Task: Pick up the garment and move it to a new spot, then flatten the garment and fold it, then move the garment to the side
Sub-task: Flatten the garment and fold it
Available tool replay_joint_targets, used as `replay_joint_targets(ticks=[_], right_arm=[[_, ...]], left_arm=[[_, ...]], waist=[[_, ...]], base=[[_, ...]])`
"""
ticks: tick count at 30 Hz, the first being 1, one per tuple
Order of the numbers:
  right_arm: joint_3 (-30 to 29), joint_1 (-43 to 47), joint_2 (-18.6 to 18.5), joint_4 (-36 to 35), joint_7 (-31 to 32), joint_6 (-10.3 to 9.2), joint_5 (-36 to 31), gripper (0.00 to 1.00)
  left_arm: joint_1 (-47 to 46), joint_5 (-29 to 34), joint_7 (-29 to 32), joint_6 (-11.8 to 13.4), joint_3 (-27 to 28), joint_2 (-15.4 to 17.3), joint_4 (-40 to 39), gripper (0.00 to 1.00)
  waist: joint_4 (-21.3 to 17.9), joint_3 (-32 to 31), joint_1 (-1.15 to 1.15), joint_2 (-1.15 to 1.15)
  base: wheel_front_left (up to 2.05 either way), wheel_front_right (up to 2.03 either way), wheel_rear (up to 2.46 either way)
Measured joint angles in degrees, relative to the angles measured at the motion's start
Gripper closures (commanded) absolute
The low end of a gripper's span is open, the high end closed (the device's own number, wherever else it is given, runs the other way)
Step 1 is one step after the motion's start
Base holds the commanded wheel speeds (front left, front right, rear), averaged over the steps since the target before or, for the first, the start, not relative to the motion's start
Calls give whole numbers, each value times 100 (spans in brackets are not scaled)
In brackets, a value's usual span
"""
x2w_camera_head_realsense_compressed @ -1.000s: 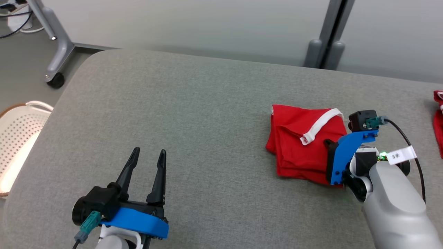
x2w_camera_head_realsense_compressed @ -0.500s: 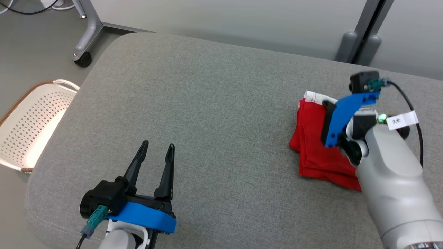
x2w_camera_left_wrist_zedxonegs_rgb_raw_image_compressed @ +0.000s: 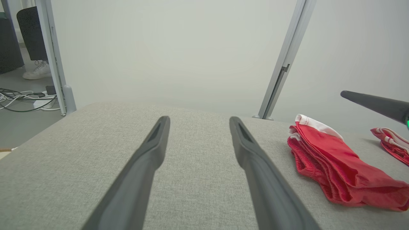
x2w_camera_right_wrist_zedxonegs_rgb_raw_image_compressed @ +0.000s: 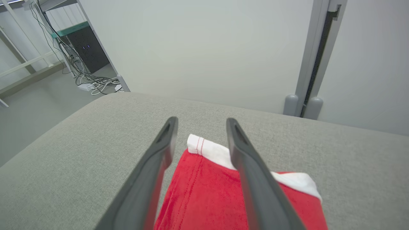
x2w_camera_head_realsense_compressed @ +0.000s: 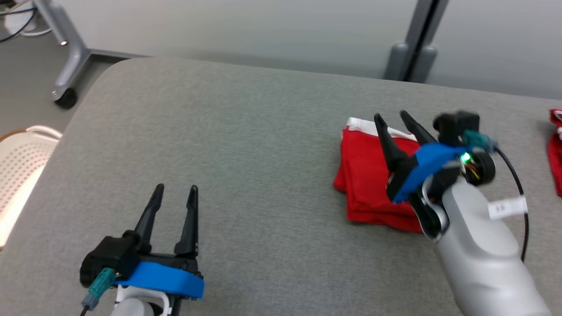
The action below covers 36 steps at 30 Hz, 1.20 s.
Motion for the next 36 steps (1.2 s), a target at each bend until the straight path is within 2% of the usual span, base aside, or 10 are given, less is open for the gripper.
replay_joint_targets(ticks=[4, 8, 13, 19, 27, 36], right_arm=[[-36, 853, -234, -645, -381, 0, 102, 0], [-455, 1761, -390, -1394, -549, 0, 93, 0], [-1010, 2710, -349, -2413, -441, -1, -58, 0], [-1255, 3533, -164, -3465, -166, 0, -175, 0], [-1356, 4025, -55, -4108, 374, 0, -358, 0], [-1410, 4142, 12, -4339, 515, 0, -374, 0]], left_arm=[[170, 24, 0, 5, 241, 63, -68, 0], [342, 66, 0, 16, 435, 103, -137, 0], [548, 81, 0, 43, 638, 126, -197, 0], [859, 122, 0, 87, 808, 111, -258, 0], [1191, 174, 0, 129, 920, 81, -194, 0], [1199, 222, 0, 134, 931, 74, -133, 0]], waist=[[-348, -86, 0, 0], [-708, -198, -1, 0], [-1074, -369, -1, 0], [-1317, -601, -1, 0], [-1452, -861, -1, 1], [-1410, -885, -1, 0]], base=[[0, 0, 0], [0, 0, 0], [0, 0, 0], [0, 0, 0], [0, 0, 0], [0, 0, 0]])
